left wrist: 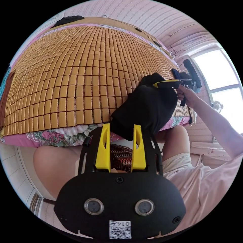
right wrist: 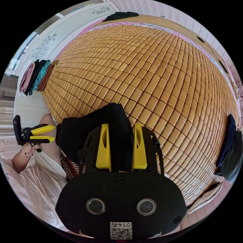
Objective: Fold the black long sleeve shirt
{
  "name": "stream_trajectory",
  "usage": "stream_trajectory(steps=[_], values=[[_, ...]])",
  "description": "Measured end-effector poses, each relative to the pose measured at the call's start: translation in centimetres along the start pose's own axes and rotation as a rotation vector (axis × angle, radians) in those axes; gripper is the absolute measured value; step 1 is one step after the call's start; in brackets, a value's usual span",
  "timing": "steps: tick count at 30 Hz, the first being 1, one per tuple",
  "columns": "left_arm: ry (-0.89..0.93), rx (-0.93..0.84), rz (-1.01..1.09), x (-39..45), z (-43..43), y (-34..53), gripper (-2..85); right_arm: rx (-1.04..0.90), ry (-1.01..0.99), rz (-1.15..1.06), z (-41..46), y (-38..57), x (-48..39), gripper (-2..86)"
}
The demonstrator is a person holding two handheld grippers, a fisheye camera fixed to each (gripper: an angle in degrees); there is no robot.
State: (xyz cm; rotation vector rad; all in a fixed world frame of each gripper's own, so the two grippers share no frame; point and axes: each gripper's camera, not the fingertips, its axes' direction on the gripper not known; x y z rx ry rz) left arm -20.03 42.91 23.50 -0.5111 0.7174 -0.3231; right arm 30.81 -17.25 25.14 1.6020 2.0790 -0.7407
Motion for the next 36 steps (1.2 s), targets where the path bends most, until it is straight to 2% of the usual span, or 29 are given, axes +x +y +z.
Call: stream_trajectory(steps=[3,7,10,12,18,23,27,31,36], values=[[-0.021,-0.037,0.008,0.9,1.3,-0.1,11.9,0.0,0.019,-0.045,1.5,-0.7,-2.6,8.7],[-0.065,-0.069,0.012,1.6,2.5,0.8,5.2,0.04,0.003,-0.06,1.8,-0.2,-4.6,6.0],[0.016,-0.067,0.011,1.1,2.2,1.9,0.1,0.17,-0.005,-0.114,0.0,2.2,-6.8,5.3],[0.02,-0.027,0.02,1.2,1.3,3.0,-0.6,0.287,-0.036,-0.158,-2.1,5.2,-8.8,5.1],[0.007,0.178,0.173,4.1,-5.5,9.5,-1.0,0.467,-0.017,-0.265,-6.1,11.9,-15.5,4.7],[-0.04,0.378,0.195,4.8,-12.9,17.1,-1.0,0.623,-0.051,-0.369,-9.6,12.9,-21.6,4.7],[-0.1,0.526,0.138,3.8,-18.8,22.1,-1.0,0.728,-0.109,-0.555,-12.4,10.2,-29.3,4.7],[-0.25,0.694,0.023,1.3,-25.3,27.9,-1.0,0.787,-0.199,-0.753,-14.5,5.3,-37.5,4.6],[-0.424,0.859,-0.087,-3.0,-33.8,31.6,-0.7,0.765,-0.27,-0.993,-17.9,-7.7,-52.0,4.9]])
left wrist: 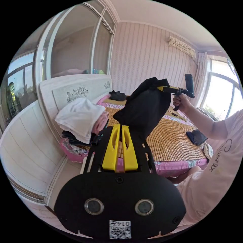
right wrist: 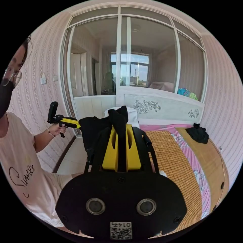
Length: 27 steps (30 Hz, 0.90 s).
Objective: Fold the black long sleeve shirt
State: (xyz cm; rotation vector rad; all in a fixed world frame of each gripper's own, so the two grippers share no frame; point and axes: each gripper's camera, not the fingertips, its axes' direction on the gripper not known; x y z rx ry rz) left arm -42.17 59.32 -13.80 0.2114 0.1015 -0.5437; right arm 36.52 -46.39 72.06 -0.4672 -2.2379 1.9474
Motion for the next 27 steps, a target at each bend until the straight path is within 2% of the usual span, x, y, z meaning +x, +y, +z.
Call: stream_trajectory(steps=[4,6,8,10,13,16,18,22,25,27], values=[[-0.151,0.001,-0.194,-10.1,0.8,-5.6,2.2,-0.173,-0.112,0.129,12.6,-12.2,5.7,6.9],[-0.195,-0.05,-0.321,-14.8,3.2,-6.6,5.1,-0.261,0.028,0.239,20.9,-16.6,8.4,8.3],[-0.25,-0.174,-0.463,-19.2,7.4,-4.9,8.1,-0.412,0.109,0.324,26.8,-16.8,9.3,8.9],[-0.2,-0.257,-0.504,-20.2,10.0,-2.7,9.1,-0.52,0.048,0.33,31.3,-15.2,8.6,9.6],[-0.188,-0.254,-0.384,-17.1,11.7,0.3,9.8,-0.557,-0.004,0.287,34.8,-12.2,6.6,10.1],[-0.169,-0.244,-0.225,-11.6,12.5,2.5,10.9,-0.513,0.017,0.242,33.6,-11.5,5.8,10.5],[-0.129,-0.25,-0.148,-7.7,13.3,3.6,11.2,-0.396,0.011,0.21,29.1,-11.8,5.0,10.5],[0.002,-0.327,-0.052,2.8,17.9,6.2,11.2,-0.379,0.058,0.232,21.2,-8.9,3.5,10.8],[0.052,-0.478,0.026,11.4,22.8,8.2,11.1,-0.404,0.072,0.377,14.0,-2.5,3.3,10.3],[0.086,-0.541,0.102,17.1,24.9,9.6,10.9,-0.48,0.143,0.573,8.4,3.5,3.5,8.9]])
